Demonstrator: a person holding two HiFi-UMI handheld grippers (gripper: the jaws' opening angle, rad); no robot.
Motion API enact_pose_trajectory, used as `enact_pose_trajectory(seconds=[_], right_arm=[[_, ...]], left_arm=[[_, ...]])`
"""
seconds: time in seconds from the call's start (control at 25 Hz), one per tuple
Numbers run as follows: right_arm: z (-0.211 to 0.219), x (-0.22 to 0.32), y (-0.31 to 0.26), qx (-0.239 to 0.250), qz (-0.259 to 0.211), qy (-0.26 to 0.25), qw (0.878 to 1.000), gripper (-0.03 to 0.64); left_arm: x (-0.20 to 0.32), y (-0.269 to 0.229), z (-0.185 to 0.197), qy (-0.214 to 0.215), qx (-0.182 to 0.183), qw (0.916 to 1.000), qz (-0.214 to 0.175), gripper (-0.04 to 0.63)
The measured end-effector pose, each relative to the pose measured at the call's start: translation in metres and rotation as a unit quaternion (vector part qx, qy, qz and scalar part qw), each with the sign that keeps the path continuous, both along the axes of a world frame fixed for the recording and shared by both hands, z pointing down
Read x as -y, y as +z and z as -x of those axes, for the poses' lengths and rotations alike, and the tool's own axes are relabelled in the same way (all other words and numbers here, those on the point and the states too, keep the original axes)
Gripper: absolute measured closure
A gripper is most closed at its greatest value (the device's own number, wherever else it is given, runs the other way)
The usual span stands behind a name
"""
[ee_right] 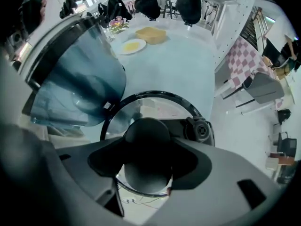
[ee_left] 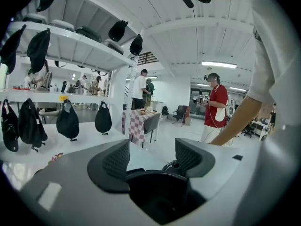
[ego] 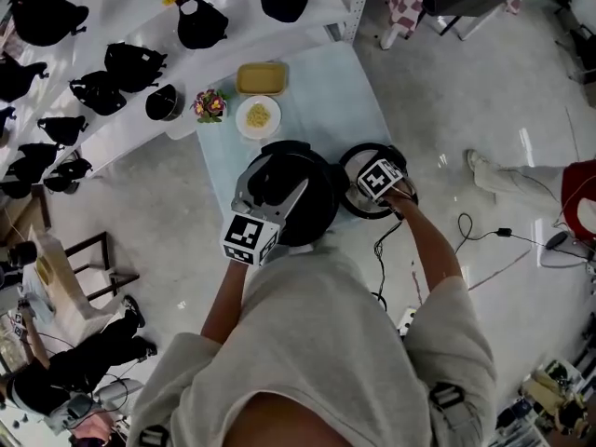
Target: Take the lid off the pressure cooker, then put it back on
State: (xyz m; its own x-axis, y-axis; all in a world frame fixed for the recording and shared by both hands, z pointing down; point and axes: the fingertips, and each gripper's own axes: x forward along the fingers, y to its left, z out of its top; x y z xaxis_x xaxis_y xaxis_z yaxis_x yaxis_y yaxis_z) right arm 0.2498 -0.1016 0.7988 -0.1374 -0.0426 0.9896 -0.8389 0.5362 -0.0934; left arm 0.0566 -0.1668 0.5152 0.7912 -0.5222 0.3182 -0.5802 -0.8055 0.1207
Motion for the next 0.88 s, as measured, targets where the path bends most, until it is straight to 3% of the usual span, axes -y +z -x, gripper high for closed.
enact_pose_trajectory(seconds=[0.52,0.6,0.88], right_arm=[[0.002,0.004,0.009,-0.008,-0.001,-0.009,1.000,0.341],[0.004,0.003,0.007,-0.004,-0.005,-0.012,1.000,0.312],[0.012,0.017,-0.041,0.025,-0.090,0.002,0.996,0.310]], left_arm=[[0.004,0.001,0.013,-0.013,-0.001,0.9999,0.001,0.293],[0.004,0.001,0.013,-0.011,-0.001,0.9999,0.000,0.293],[0.009,0.000,0.021,-0.013,-0.007,0.9999,-0.004,0.292]])
